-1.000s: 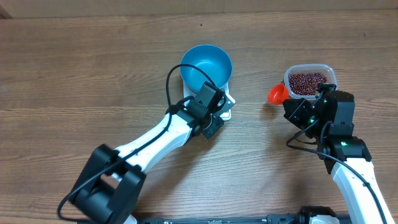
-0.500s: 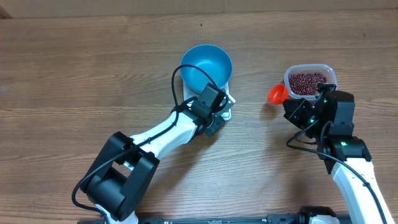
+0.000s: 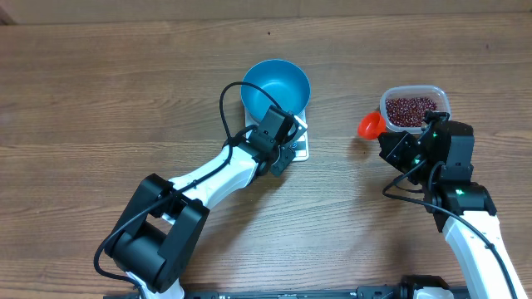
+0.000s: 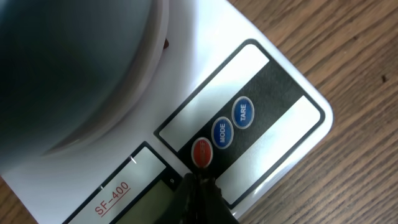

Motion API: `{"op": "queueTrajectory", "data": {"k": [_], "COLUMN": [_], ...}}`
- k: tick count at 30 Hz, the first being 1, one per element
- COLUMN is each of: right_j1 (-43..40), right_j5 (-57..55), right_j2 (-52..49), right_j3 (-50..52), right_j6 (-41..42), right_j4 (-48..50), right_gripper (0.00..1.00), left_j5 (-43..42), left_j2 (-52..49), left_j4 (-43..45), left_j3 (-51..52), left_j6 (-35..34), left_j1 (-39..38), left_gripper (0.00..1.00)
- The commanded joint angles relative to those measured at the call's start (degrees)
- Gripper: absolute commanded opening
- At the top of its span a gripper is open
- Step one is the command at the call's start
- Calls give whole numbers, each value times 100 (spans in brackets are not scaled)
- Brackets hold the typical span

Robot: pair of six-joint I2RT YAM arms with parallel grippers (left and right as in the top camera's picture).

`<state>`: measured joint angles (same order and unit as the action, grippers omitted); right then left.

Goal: Scoop item into bowl and weigh 150g on scale

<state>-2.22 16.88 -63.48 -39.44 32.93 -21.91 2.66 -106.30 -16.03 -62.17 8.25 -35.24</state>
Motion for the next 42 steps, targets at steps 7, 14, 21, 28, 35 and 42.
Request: {"op": "queueTrajectory", "data": {"k": [7, 14, 21, 28, 35, 42], "right_j1": [-15, -15, -15, -15, -15, -15], "right_j5": [-79, -79, -81, -79, -81, -79], "right_j2": [79, 79, 79, 79, 79, 79], "right_j3": [-188, -188, -188, -188, -188, -188], "right_j6": [-46, -46, -46, -46, -46, -46], "right_j4": [35, 37, 37, 37, 37, 37], "right_gripper": [4, 4, 4, 4, 4, 4], "left_j5": [33, 26, 26, 33, 31, 33], "left_j2": [-251, -267, -306, -315, -339, -634], "left_j4": [138, 304, 363, 531, 533, 363], "left_j3": [31, 28, 28, 28, 31, 31], "left_j6": [-122, -127, -125, -122, -125, -219], "left_j1": [-4, -7, -7, -7, -7, -9], "left_gripper": [4, 4, 4, 4, 4, 4]}}
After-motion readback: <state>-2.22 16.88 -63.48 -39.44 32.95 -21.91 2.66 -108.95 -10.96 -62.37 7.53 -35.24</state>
